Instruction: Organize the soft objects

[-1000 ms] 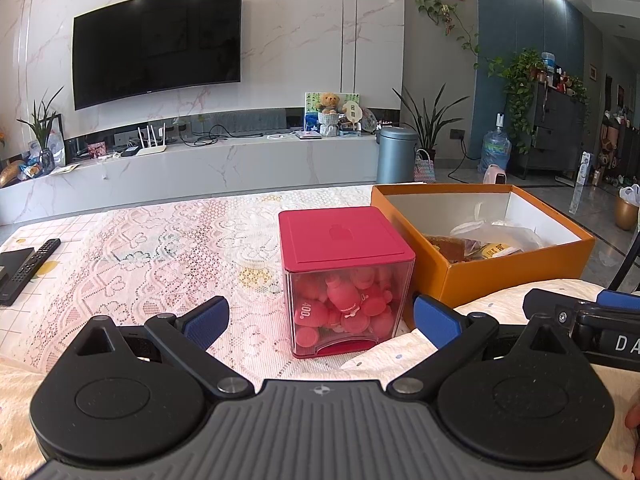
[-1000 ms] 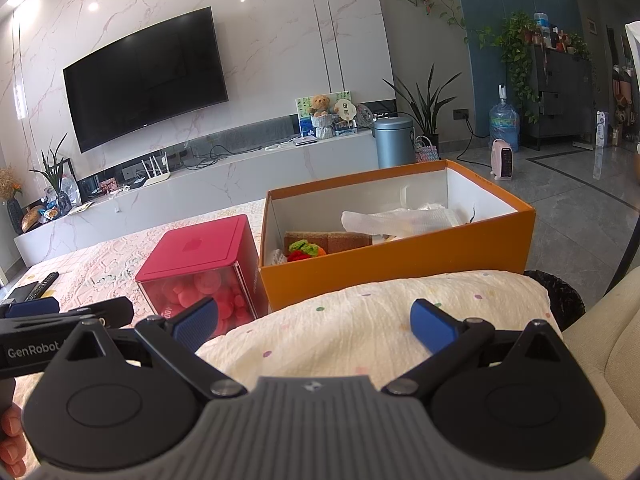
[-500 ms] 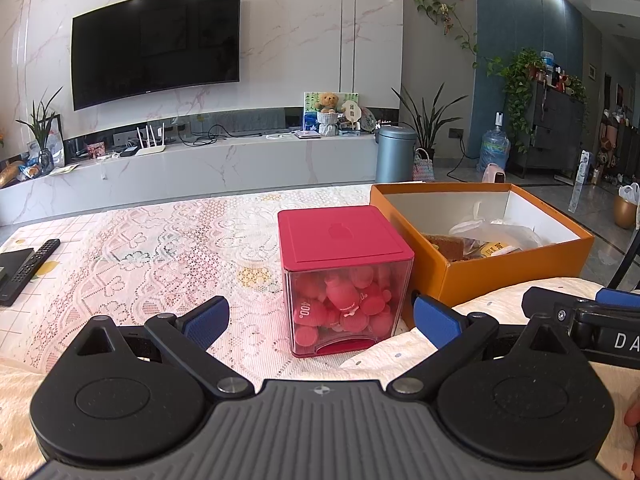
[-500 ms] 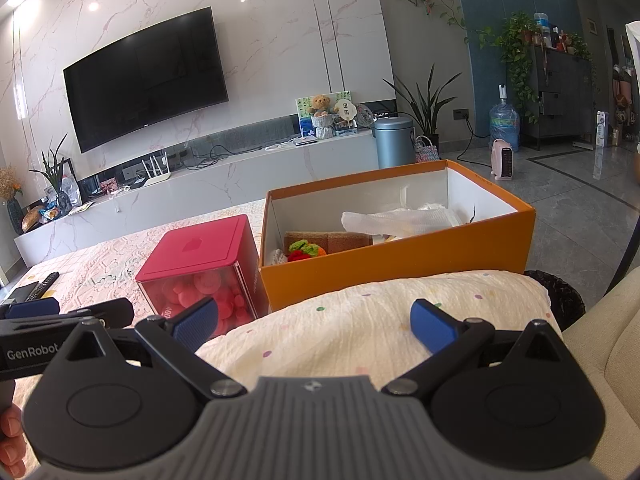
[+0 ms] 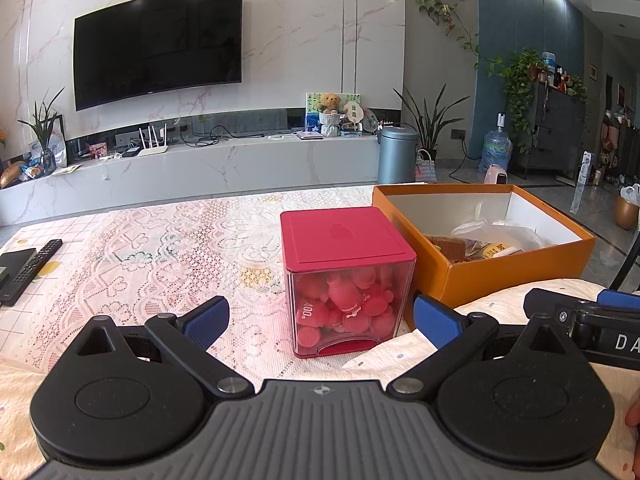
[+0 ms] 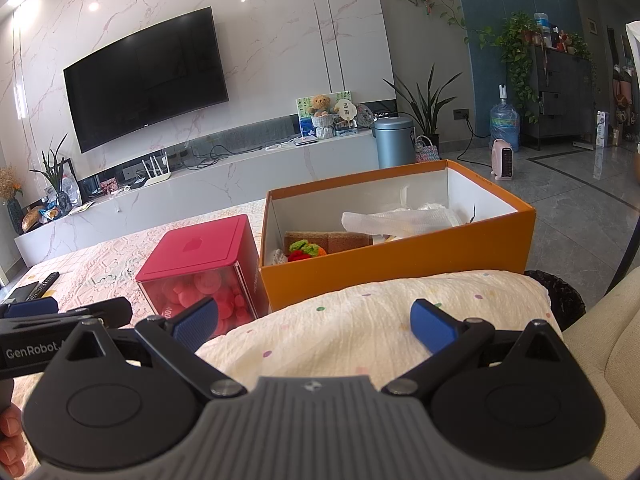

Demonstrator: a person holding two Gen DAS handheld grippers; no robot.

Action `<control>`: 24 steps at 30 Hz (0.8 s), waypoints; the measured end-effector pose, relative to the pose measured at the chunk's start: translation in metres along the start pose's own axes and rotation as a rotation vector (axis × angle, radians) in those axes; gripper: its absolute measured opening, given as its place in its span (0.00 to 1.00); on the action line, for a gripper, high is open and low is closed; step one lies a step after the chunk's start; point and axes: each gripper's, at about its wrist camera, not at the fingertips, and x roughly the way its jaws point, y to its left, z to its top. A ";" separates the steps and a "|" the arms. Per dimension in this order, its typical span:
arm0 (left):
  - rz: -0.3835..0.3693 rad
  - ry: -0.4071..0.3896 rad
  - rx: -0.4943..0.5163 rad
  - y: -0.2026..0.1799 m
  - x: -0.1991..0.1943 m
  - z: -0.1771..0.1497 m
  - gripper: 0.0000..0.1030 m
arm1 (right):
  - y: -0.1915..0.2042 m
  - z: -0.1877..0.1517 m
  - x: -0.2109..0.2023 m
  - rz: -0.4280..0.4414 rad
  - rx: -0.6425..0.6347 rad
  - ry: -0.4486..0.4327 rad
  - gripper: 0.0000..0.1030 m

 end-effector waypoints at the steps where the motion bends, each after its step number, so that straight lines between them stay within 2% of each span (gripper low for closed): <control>1: 0.000 0.000 0.000 0.000 0.000 0.000 1.00 | 0.000 0.000 0.000 0.000 0.000 0.000 0.97; 24: 0.024 0.008 -0.018 0.003 -0.004 0.004 1.00 | -0.001 0.001 -0.002 -0.009 0.001 0.005 0.97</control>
